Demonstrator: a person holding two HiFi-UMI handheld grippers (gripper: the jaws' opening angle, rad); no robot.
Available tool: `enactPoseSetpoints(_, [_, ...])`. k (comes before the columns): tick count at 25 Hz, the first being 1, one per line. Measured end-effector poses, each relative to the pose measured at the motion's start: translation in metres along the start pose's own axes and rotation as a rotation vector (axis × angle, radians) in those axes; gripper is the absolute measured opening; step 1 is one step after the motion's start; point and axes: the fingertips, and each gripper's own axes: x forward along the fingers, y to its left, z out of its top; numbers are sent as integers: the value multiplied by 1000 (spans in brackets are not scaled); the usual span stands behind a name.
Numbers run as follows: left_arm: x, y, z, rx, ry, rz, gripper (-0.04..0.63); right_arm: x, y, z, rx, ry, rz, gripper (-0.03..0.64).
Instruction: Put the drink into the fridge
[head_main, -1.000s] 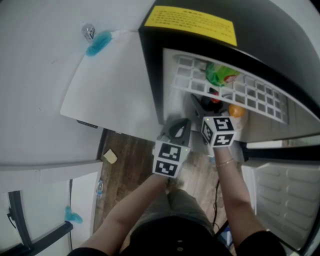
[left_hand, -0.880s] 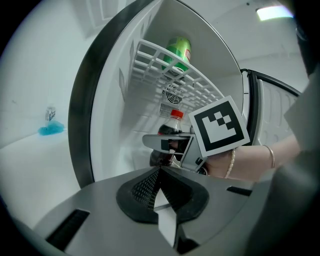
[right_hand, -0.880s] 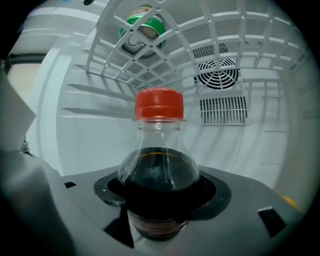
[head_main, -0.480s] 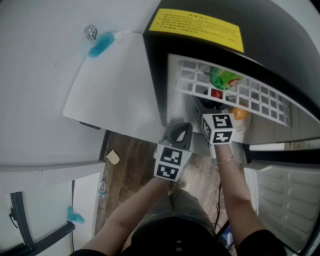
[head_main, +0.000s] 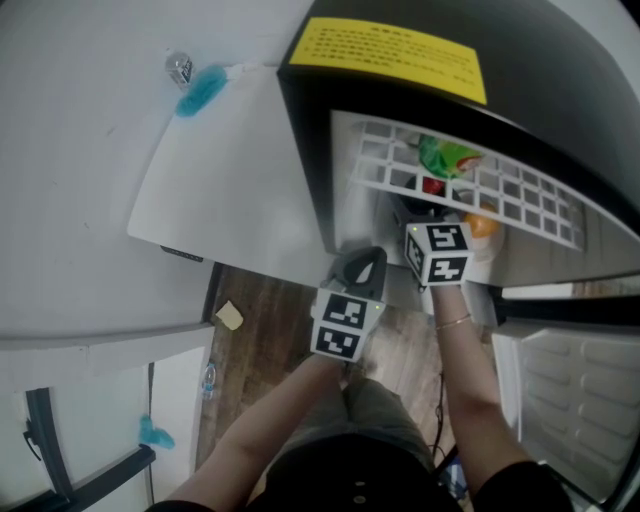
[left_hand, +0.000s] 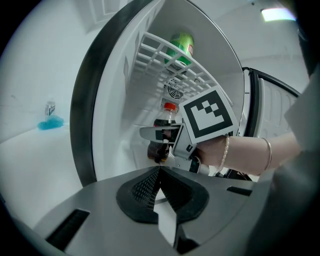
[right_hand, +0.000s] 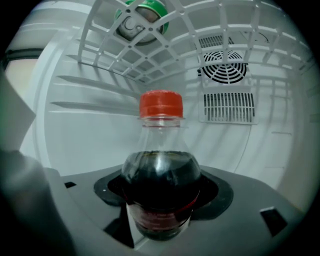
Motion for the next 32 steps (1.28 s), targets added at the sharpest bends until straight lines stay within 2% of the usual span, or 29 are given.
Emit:
enactPoseSetpoints(5, [1, 1, -3, -8, 14, -7, 6, 1, 0, -5, 19, 24, 22, 311])
enactPoseSetpoints(9, [3, 1, -1, -10, 10, -10, 6, -2, -1, -4, 61, 19, 10, 311])
enactPoseSetpoints(24, [1, -9, 15, 2, -14, -19, 6, -41, -2, -5, 76, 2, -33, 319])
enactPoseSetpoints(32, [-7, -14, 29, 4, -39, -32, 6, -76, 11, 4, 121, -13, 35, 318])
